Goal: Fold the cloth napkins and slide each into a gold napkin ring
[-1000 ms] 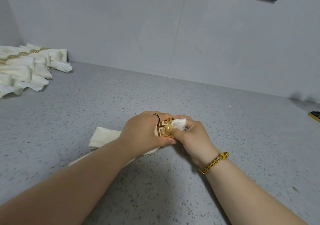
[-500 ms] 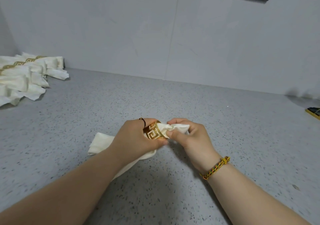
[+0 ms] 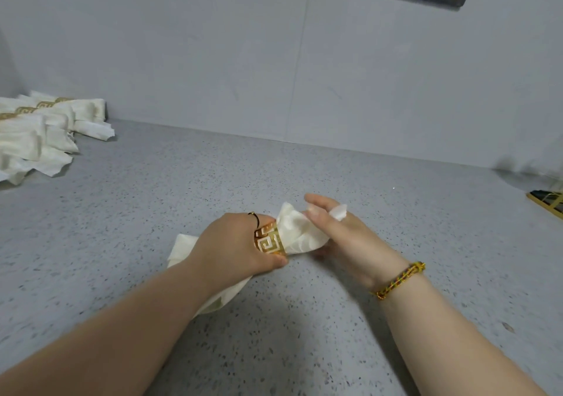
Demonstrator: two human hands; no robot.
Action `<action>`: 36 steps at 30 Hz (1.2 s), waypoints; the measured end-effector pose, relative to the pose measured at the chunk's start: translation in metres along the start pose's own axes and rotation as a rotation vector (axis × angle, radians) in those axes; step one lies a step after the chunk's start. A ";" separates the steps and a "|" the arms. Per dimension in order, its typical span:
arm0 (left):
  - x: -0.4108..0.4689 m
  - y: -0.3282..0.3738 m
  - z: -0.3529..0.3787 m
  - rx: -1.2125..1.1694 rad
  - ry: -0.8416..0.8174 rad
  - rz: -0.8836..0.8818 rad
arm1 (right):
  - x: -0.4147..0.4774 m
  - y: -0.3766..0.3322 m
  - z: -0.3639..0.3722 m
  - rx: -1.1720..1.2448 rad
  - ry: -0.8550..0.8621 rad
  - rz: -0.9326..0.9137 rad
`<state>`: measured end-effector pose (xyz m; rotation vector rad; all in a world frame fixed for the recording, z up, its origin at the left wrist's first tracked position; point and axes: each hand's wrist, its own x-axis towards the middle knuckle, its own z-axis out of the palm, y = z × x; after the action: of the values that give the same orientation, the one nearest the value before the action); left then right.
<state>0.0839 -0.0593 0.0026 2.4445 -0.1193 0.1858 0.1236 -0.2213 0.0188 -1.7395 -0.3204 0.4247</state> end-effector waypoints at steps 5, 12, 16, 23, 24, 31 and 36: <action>0.002 0.004 -0.002 0.113 -0.008 0.006 | 0.006 0.006 0.019 -0.252 0.244 -0.120; 0.004 -0.008 -0.023 0.288 -0.023 -0.012 | 0.007 0.005 0.003 0.157 0.403 -0.105; 0.005 -0.007 -0.021 0.329 -0.013 0.015 | 0.009 0.007 0.007 0.141 0.351 -0.075; 0.008 -0.016 -0.018 0.362 -0.027 0.051 | 0.010 0.008 0.001 0.096 0.257 0.007; 0.008 -0.016 -0.018 0.377 -0.041 0.058 | 0.010 0.006 -0.003 0.104 0.293 0.014; 0.004 -0.007 -0.032 0.093 -0.033 -0.076 | -0.001 -0.004 -0.030 -0.222 0.221 -0.009; -0.016 -0.035 -0.062 0.110 0.056 -0.326 | -0.005 -0.004 -0.033 -0.567 0.064 0.069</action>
<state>0.0668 0.0079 0.0252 2.5232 0.3207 0.1177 0.1342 -0.2510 0.0291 -2.3174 -0.3581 0.3451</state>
